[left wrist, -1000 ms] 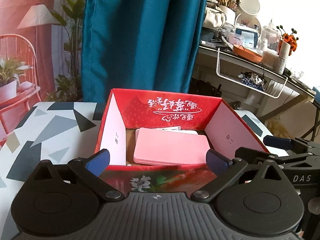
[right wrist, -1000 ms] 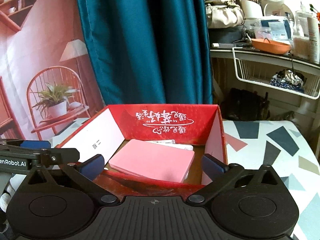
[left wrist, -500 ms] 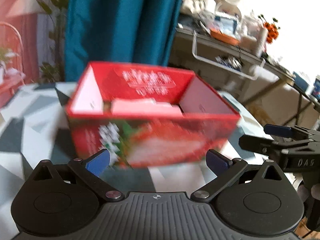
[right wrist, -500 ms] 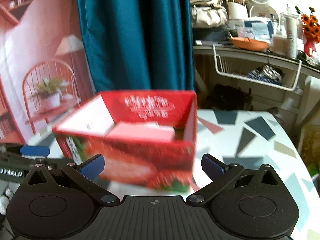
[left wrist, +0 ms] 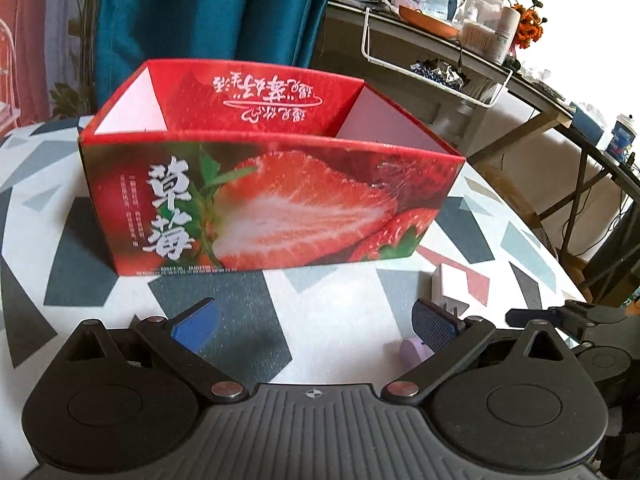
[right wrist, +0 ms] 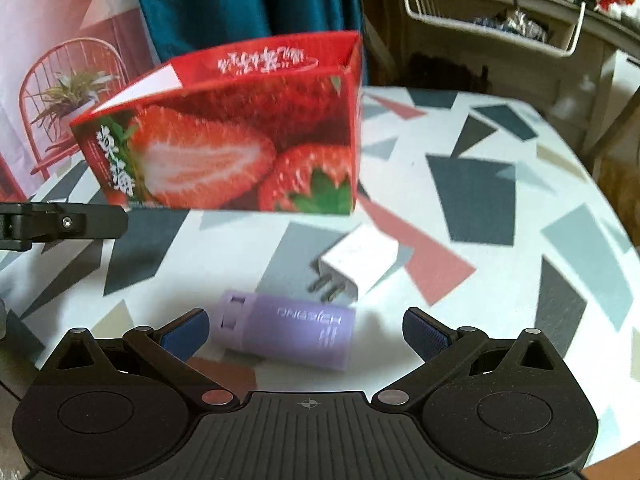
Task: Organize rigid objects
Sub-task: 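Move the left tool back to the lavender cylinder beside the box, then grasp the lavender cylinder with the left tool and lift it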
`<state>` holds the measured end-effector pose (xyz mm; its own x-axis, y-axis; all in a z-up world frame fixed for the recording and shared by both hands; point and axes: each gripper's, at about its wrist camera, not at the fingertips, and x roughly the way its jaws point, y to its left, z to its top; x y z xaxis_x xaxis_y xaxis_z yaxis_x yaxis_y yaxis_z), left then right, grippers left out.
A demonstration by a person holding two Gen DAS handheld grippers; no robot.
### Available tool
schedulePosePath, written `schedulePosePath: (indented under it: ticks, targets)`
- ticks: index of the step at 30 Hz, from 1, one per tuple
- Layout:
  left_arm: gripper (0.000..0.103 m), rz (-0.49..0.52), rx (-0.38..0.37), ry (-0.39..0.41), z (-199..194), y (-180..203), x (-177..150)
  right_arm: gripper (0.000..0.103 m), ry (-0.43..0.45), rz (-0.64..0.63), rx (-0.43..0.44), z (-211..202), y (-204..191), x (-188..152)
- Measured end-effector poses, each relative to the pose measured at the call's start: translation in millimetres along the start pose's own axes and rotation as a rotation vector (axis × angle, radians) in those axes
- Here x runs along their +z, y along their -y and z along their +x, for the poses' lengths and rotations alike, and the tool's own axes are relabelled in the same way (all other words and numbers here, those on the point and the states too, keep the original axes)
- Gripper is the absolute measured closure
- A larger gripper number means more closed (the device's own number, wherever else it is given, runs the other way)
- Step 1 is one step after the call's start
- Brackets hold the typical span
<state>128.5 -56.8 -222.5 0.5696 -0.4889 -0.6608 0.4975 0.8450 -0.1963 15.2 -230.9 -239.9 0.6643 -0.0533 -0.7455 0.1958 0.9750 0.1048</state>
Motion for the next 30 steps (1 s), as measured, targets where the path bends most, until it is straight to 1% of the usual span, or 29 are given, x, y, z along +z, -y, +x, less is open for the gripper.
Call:
schedulePosePath:
  ticks: [2,4,6,8,10,12,16,18,23,24,30]
  targets:
    - [0.000,-0.006,-0.005,-0.009,2,-1,-2,0.009,-0.012,-0.009,0.005,3,-3,-2]
    - [0.000,-0.014,-0.011,-0.018,5,-2,-4,0.023,-0.025,-0.019,0.015,6,-7,-3]
    - [0.001,-0.022,-0.023,-0.024,8,-3,-6,0.029,-0.040,-0.027,0.025,10,-9,-3]
    - [0.001,-0.027,-0.033,-0.029,10,-3,-7,0.032,-0.050,-0.035,0.027,13,-10,-4]
    - [0.002,-0.032,-0.045,-0.036,13,-4,-9,0.038,-0.055,-0.039,0.037,15,-12,-4]
    - [0.006,-0.036,-0.057,-0.046,15,-4,-11,0.040,-0.062,-0.054,0.047,19,-16,-3]
    - [0.013,-0.049,-0.067,-0.052,23,-7,-14,0.040,-0.056,-0.106,0.063,27,-27,2]
    - [0.023,-0.058,-0.081,-0.056,28,-9,-14,0.040,-0.054,-0.133,0.072,31,-32,4]
    - [0.032,-0.073,-0.103,-0.084,36,-13,-19,0.043,-0.053,-0.194,0.115,41,-50,13]
    - [0.034,-0.077,-0.103,-0.087,37,-14,-19,0.044,-0.052,-0.207,0.125,43,-53,15]
    - [0.034,-0.115,-0.069,-0.079,37,-27,-21,0.046,-0.044,-0.279,0.167,55,-75,24]
